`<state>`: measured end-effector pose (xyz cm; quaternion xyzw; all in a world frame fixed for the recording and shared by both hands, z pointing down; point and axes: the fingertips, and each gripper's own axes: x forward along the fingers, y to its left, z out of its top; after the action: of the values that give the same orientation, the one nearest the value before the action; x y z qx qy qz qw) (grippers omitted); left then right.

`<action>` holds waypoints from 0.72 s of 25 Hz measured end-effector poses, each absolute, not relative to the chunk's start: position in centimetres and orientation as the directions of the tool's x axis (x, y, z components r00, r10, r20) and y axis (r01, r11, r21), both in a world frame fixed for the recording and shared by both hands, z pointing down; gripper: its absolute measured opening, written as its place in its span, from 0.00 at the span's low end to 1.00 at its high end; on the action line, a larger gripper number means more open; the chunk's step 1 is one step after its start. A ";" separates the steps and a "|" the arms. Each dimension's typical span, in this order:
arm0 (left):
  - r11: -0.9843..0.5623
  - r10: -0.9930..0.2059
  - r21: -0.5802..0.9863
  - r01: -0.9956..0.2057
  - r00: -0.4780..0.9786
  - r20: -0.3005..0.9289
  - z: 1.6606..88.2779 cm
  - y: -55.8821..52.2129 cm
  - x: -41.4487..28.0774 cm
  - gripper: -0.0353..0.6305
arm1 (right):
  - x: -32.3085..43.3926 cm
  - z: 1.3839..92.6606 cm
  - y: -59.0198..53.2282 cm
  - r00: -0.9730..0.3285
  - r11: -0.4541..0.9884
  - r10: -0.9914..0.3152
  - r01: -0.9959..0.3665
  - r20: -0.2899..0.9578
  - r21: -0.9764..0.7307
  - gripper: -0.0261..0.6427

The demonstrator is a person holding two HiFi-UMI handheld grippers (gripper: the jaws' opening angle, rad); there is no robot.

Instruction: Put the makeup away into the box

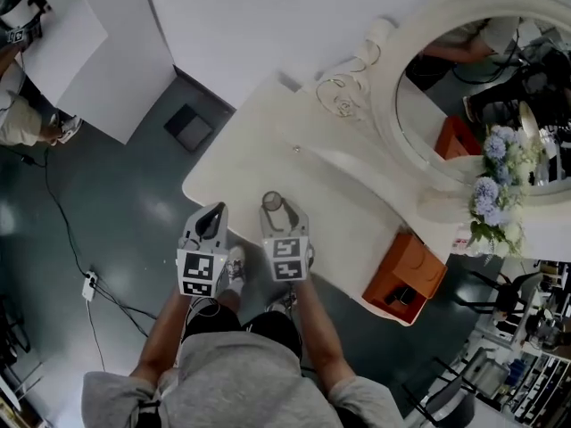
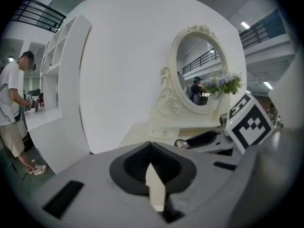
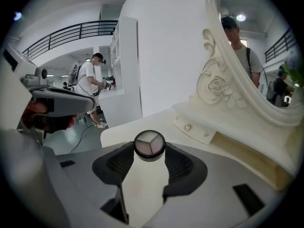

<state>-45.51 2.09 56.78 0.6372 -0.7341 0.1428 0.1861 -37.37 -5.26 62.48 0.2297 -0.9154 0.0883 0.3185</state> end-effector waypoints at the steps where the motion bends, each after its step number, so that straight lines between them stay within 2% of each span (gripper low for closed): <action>1: 0.134 -0.888 0.025 -0.991 -0.109 0.447 56.2 1.8 -44.8 0.05 | -36.6 61.8 -5.4 -0.691 0.874 -0.377 -0.485 0.617 -0.010 0.36; 18: -0.181 -0.918 -0.010 -0.983 0.166 0.361 50.9 -4.5 -27.4 0.05 | -17.5 54.7 -8.2 -0.573 0.696 -0.627 -0.717 0.527 0.048 0.36</action>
<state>-27.39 -4.50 50.85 0.7549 -0.6296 0.1443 0.1137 -17.47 -8.17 54.66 0.3805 -0.8828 0.0856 0.2618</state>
